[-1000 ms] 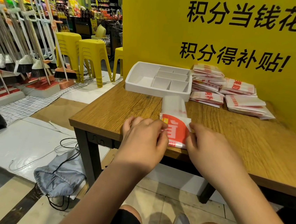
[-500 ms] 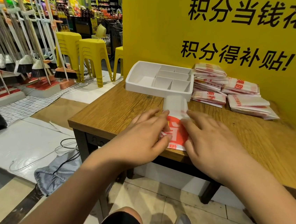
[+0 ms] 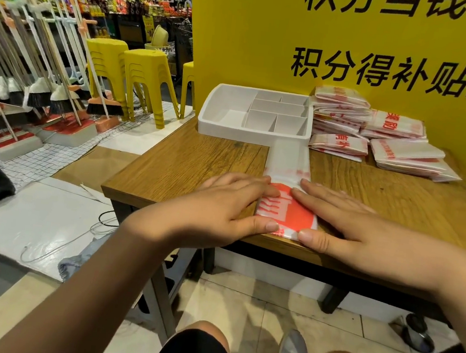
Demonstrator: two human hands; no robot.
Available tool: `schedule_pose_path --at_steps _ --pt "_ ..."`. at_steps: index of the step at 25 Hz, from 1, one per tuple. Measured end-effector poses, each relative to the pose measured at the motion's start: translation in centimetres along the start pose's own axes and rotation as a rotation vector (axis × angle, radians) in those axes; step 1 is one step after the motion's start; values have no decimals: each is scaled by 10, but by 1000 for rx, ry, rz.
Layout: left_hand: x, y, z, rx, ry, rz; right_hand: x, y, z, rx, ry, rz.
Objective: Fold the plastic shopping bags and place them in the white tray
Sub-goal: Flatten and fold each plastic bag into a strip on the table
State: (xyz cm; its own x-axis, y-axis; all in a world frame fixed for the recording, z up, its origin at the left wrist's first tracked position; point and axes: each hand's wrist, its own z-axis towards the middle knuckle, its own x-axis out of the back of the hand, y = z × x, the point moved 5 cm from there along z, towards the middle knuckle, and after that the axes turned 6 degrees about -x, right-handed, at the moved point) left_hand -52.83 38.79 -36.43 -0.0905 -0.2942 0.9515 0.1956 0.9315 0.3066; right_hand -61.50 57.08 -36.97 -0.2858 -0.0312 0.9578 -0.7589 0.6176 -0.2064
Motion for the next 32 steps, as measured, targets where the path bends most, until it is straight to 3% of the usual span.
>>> schedule_pose_path --at_steps 5,12,16,18,24,28,32 --pt "-3 -6 6 31 -90 75 -2 -7 -1 -2 32 -40" --pt "-9 3 -10 -21 -32 137 -13 -14 -22 10 98 -191" --pt "-15 3 -14 -60 100 204 -17 -14 -23 6 216 -232" --pt "-16 6 -18 -99 252 166 -18 -17 -31 56 390 -204" --pt "-30 14 -42 -133 661 -156 -29 -13 -59 100 687 162" --pt "-28 20 -46 -121 743 -229 -24 -18 -61 107 674 304" --pt "-26 21 -40 -44 692 -246 -10 -21 -50 66 578 374"
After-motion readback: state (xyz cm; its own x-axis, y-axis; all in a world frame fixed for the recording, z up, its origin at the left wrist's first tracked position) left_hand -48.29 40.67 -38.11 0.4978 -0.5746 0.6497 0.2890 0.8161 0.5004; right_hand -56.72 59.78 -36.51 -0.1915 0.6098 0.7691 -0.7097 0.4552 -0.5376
